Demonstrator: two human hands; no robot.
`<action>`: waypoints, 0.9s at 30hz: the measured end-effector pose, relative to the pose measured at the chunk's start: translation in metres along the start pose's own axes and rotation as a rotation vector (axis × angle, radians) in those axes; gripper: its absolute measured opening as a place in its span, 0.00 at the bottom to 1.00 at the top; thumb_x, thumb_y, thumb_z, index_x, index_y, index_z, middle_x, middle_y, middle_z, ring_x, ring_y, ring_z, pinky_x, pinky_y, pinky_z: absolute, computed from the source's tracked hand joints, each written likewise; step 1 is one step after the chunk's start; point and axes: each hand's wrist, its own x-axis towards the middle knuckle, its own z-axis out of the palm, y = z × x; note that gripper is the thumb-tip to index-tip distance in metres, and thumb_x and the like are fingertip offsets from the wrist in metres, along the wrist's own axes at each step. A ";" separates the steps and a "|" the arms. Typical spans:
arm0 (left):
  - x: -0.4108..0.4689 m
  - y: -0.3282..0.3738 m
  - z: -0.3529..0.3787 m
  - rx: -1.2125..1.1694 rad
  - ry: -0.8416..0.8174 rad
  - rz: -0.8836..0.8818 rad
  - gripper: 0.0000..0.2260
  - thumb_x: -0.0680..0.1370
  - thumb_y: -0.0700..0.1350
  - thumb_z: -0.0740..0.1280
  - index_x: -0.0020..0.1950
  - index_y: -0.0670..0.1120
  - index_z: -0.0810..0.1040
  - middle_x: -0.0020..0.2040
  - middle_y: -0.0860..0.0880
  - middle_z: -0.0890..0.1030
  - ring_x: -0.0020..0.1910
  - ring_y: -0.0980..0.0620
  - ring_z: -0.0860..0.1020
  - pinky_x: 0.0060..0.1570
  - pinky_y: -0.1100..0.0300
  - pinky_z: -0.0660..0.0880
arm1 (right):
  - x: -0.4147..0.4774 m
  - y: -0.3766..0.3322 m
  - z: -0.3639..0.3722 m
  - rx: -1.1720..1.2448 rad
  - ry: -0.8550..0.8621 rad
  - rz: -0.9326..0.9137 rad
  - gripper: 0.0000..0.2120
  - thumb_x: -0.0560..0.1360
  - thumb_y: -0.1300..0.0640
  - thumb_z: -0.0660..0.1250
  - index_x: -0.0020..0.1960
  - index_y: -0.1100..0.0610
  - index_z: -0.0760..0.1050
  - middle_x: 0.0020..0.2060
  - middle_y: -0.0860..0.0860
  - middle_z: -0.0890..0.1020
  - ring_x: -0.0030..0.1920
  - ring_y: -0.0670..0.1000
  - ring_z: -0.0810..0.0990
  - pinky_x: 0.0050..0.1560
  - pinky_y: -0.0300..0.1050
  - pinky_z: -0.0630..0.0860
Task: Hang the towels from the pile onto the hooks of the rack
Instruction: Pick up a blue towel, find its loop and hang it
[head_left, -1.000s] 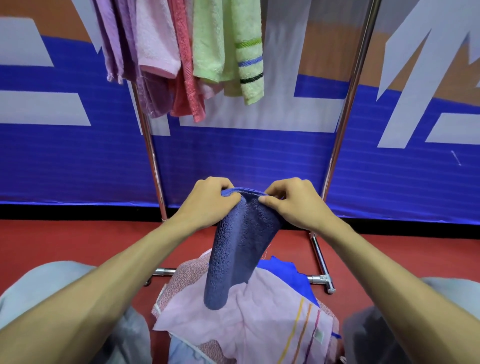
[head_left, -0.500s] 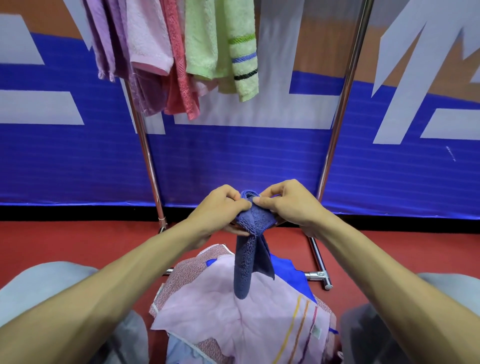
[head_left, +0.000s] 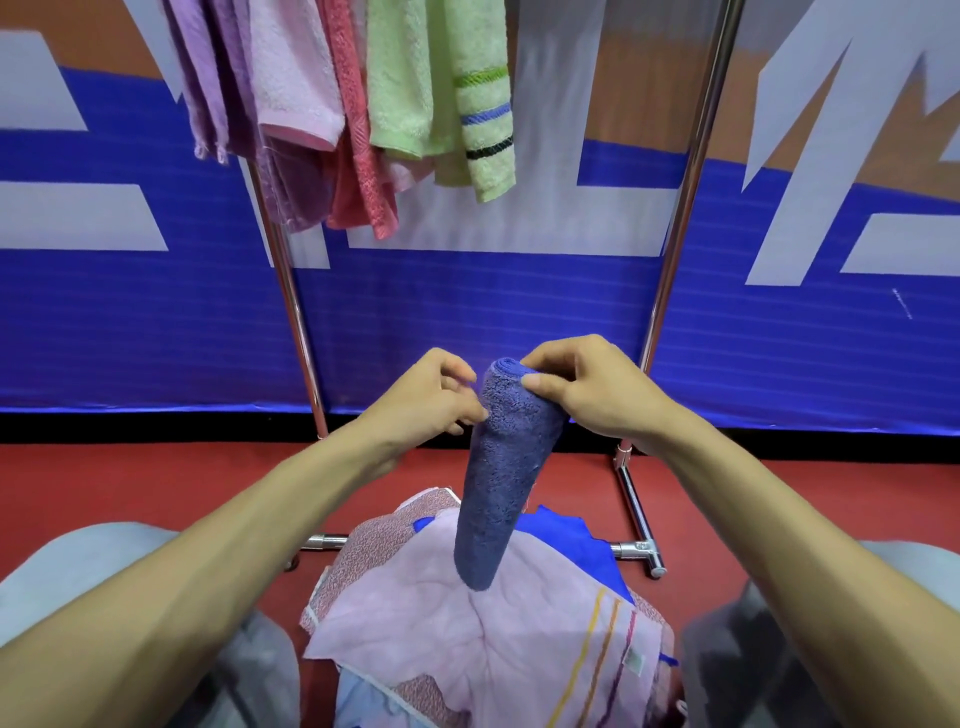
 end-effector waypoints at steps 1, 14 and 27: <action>0.003 -0.004 -0.004 0.072 -0.012 0.035 0.22 0.65 0.37 0.75 0.54 0.47 0.71 0.50 0.47 0.77 0.47 0.52 0.77 0.53 0.54 0.75 | 0.000 -0.001 -0.003 0.057 -0.010 -0.044 0.07 0.77 0.62 0.66 0.47 0.53 0.81 0.40 0.45 0.83 0.42 0.42 0.79 0.49 0.39 0.73; 0.009 -0.023 0.011 0.246 -0.143 0.291 0.13 0.74 0.43 0.71 0.57 0.46 0.76 0.54 0.50 0.82 0.51 0.57 0.79 0.59 0.49 0.75 | 0.002 0.004 -0.023 0.422 0.305 -0.055 0.08 0.78 0.67 0.62 0.51 0.59 0.78 0.42 0.51 0.82 0.41 0.43 0.78 0.41 0.34 0.74; -0.001 0.099 -0.029 0.827 -0.063 0.497 0.05 0.75 0.43 0.66 0.45 0.42 0.74 0.40 0.49 0.79 0.40 0.49 0.75 0.41 0.55 0.68 | 0.007 -0.064 -0.075 -0.599 0.246 -0.244 0.49 0.62 0.31 0.71 0.75 0.52 0.59 0.69 0.49 0.70 0.72 0.49 0.65 0.74 0.57 0.45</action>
